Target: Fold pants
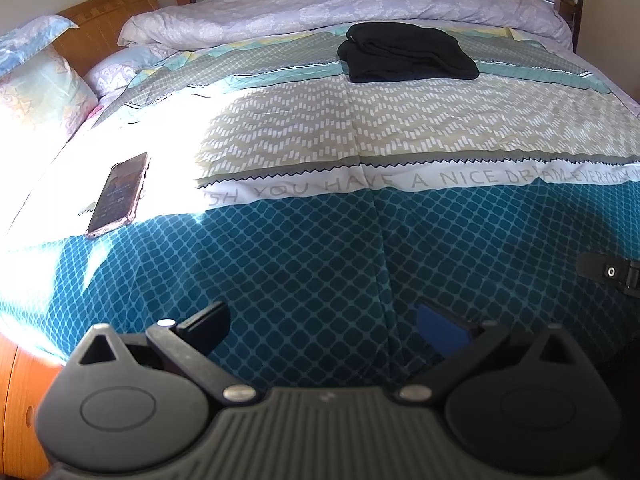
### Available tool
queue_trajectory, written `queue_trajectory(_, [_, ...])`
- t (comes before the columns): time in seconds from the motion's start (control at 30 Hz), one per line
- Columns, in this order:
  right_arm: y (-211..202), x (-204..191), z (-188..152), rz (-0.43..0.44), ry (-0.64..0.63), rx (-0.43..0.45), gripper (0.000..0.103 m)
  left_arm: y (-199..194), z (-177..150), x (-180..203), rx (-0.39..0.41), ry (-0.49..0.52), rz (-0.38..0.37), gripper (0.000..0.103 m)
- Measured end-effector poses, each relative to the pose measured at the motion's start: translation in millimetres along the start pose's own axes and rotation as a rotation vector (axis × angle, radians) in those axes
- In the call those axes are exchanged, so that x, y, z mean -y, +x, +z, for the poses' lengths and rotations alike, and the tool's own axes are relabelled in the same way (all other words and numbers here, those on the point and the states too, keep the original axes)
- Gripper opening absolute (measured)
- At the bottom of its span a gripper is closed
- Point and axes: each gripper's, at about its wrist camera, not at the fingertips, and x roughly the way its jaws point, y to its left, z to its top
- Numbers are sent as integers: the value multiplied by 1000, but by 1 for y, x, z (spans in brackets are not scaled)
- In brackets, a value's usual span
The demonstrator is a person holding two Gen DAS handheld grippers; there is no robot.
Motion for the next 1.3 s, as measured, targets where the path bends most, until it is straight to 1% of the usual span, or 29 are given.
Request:
queue_trajectory(0.27, [0, -1, 0, 0, -2, 2, 66, -1, 1, -3, -1, -11, -8, 103])
queue_trajectory(0.4, [0, 0, -1, 1, -6, 6, 66, -1, 1, -1, 4, -1, 2, 103])
queue_trajectory(0.97, [-1, 0, 1, 6, -15, 2, 66, 0, 0, -1, -6, -1, 2, 103])
queue_trajectory(1.3, [-4, -3, 2, 17, -19, 6, 66, 6, -1, 1, -50, 4, 13, 103])
